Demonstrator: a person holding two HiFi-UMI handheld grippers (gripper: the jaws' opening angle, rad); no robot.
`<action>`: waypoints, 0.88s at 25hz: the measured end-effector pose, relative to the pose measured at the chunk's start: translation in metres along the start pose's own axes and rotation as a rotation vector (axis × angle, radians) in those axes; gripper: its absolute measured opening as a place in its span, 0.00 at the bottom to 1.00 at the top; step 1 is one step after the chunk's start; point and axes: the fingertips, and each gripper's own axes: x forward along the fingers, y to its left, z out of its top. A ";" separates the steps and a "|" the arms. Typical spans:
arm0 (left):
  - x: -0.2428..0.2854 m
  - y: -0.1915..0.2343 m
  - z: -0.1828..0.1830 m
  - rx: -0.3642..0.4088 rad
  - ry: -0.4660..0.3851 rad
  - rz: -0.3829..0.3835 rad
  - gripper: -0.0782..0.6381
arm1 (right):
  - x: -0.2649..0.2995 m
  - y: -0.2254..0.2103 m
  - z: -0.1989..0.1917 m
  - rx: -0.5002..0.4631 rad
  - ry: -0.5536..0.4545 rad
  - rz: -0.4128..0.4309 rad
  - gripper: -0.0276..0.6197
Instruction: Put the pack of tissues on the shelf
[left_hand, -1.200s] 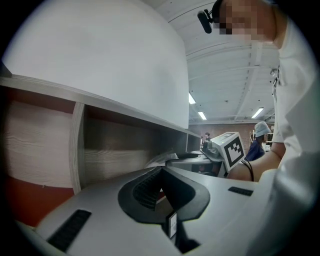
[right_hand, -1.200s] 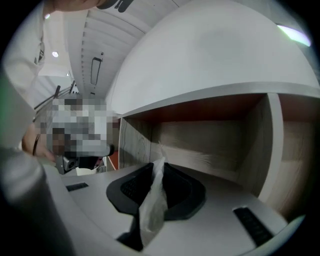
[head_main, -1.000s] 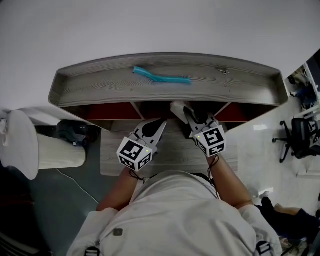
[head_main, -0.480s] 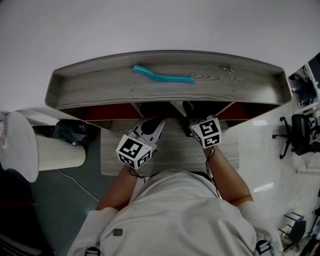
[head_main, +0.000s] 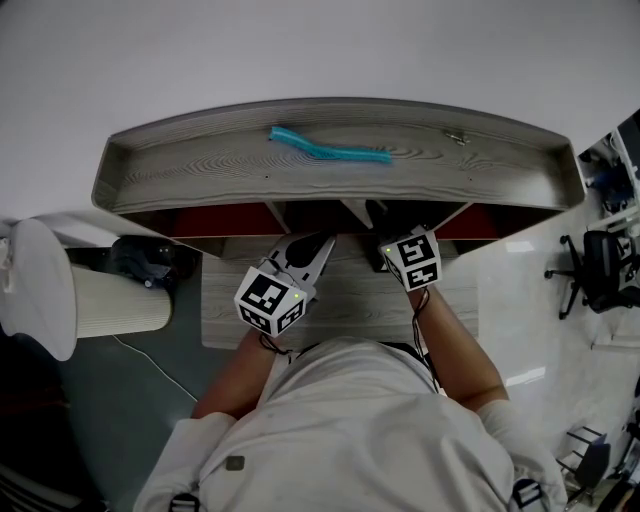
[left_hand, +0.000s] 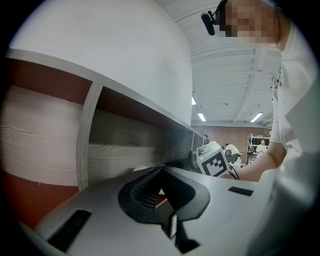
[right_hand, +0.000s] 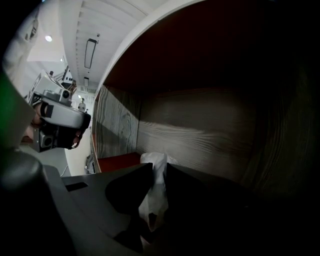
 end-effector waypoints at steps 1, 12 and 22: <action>-0.001 -0.001 0.000 -0.001 0.001 0.000 0.13 | -0.001 0.001 0.001 0.002 -0.004 0.002 0.18; -0.010 -0.012 0.006 0.012 -0.012 0.012 0.13 | -0.021 -0.008 0.030 -0.020 -0.069 -0.040 0.31; -0.024 -0.032 0.018 0.038 -0.042 0.023 0.13 | -0.045 -0.001 0.043 -0.054 -0.100 -0.041 0.31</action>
